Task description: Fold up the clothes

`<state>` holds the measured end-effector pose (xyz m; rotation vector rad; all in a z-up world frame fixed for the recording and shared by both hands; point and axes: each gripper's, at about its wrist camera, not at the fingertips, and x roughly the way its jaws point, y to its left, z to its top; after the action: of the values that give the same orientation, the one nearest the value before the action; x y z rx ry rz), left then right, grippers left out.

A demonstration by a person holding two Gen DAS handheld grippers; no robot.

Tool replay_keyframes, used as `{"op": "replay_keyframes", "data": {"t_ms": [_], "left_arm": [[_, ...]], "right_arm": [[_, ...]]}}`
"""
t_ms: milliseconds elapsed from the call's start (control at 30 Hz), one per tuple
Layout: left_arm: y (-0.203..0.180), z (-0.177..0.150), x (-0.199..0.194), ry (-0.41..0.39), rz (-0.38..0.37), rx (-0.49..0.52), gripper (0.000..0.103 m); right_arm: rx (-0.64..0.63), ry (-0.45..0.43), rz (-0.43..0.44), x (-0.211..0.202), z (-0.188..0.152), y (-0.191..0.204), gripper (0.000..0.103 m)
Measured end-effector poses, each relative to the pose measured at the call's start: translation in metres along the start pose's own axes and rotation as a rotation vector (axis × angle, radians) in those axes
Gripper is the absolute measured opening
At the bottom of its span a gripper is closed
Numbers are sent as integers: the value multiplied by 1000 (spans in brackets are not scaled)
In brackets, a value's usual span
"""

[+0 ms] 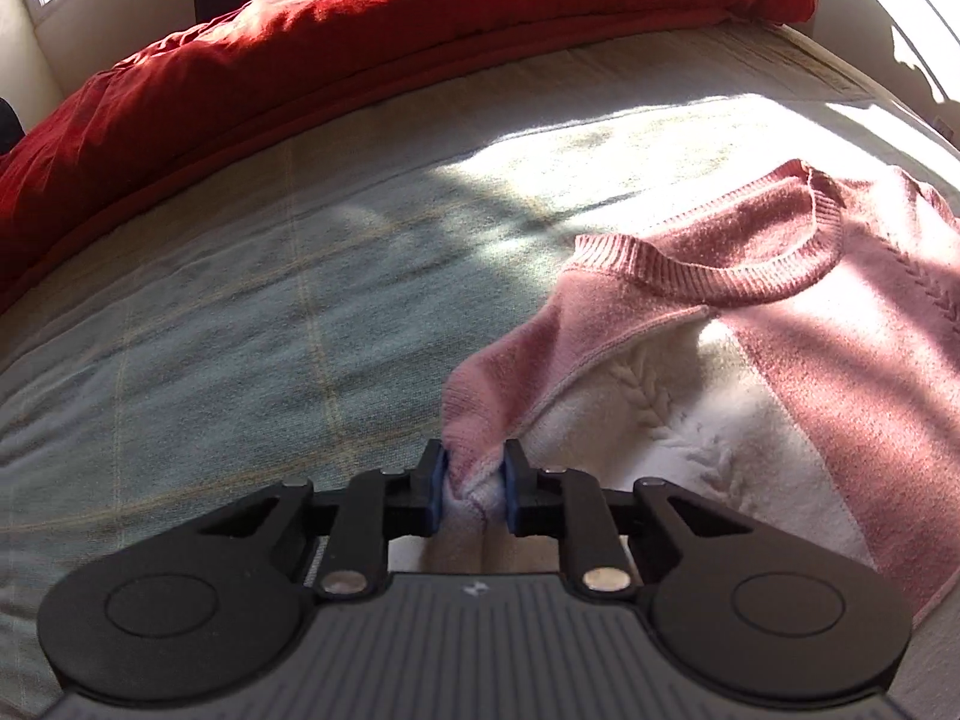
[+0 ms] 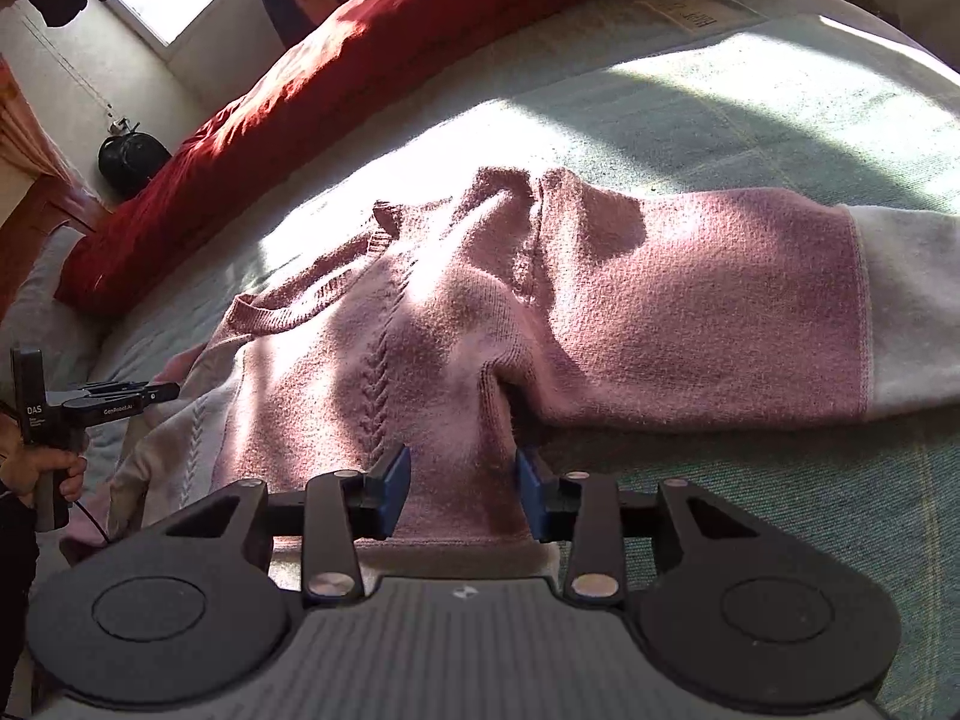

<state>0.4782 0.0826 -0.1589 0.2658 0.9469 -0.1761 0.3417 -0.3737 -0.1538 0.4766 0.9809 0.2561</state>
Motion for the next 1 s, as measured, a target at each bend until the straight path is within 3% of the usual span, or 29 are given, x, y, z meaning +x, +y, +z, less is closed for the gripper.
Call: {"op": "replay_keyframes", "data": {"t_ms": [67,200,300,400,667,1000], "left_arm": [[10,8,-2,-18,5,-46,17],[7,8,14,28,14,-20,18],[6,1,27,61,27,-27,26],[10,-1,26,51,14,-61,27],[20,9,-23,-27,27,-66,36],[-3,5,-106,-36,-26,-23,43]], "right_arm": [[-9,1,0,0,0,2,43],[-3,6,-5,2,-1,1,43],[4,4,-4,2,-2,2,46],[-3,4,-9,-1,-4,5,47],[23,-10,-5,-15,-10,7,48],[4,-43,-7,-62,-28,33,52]]}}
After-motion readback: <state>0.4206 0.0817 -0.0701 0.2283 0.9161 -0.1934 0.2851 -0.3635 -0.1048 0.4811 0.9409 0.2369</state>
